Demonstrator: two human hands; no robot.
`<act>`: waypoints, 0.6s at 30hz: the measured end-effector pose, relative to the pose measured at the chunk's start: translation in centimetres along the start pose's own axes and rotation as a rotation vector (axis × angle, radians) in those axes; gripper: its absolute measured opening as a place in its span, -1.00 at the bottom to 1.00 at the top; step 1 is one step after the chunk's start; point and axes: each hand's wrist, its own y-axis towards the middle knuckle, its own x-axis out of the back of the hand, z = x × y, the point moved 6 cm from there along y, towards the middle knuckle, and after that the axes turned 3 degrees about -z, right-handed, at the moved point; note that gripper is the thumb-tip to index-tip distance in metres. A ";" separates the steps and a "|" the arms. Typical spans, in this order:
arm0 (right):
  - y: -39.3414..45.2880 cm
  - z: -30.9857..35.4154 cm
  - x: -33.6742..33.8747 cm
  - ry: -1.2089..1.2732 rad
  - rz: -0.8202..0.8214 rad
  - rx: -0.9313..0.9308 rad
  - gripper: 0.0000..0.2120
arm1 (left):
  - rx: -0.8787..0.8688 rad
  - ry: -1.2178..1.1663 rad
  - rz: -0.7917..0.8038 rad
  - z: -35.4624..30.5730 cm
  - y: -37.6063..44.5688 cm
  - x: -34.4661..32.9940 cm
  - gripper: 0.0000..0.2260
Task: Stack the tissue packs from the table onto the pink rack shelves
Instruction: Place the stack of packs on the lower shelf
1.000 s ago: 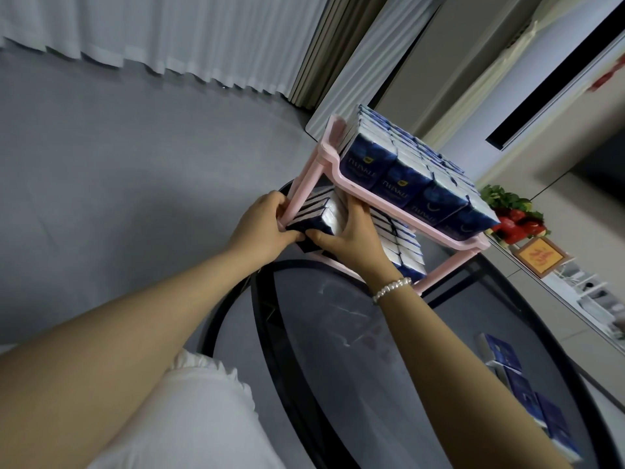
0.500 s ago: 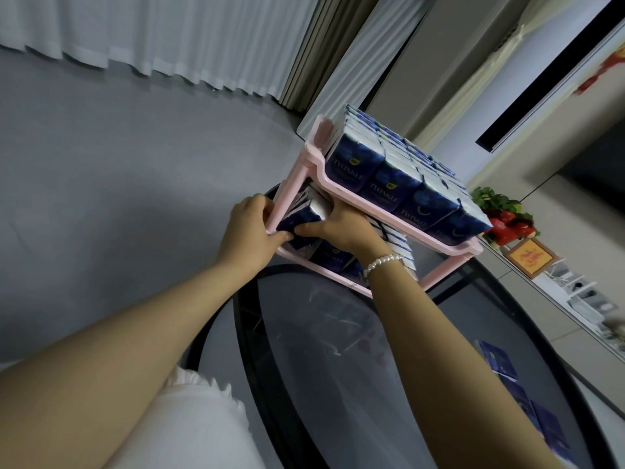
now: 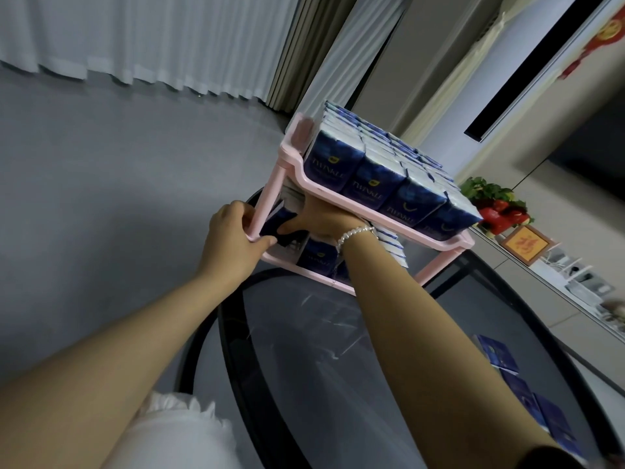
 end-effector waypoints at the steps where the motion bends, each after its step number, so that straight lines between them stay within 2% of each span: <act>1: 0.2 -0.1 0.1 -0.020 -0.004 0.006 -0.33 | 0.000 -0.002 -0.003 0.1 0.0 -0.1 -0.66; 4: 0.7 -0.1 -0.2 -0.027 0.000 0.010 -0.36 | 0.003 -0.004 -0.011 0.2 0.1 -0.1 -0.67; 8: 1.2 -0.2 -0.6 -0.036 0.025 0.031 -0.50 | 0.005 0.000 -0.022 0.3 0.0 -0.2 -0.67; 11: 1.1 -0.6 -0.9 -0.073 0.061 0.046 -0.39 | -0.001 -0.001 -0.025 0.2 -0.2 -0.2 -0.66; 15: 0.9 0.2 -1.7 -0.002 0.068 0.032 -0.26 | -0.008 -0.001 -0.038 0.0 -0.2 -0.1 -0.68; 18: 1.2 0.4 -1.6 -0.163 0.027 0.094 -0.28 | -0.006 0.004 -0.039 0.1 -0.2 -0.2 -0.66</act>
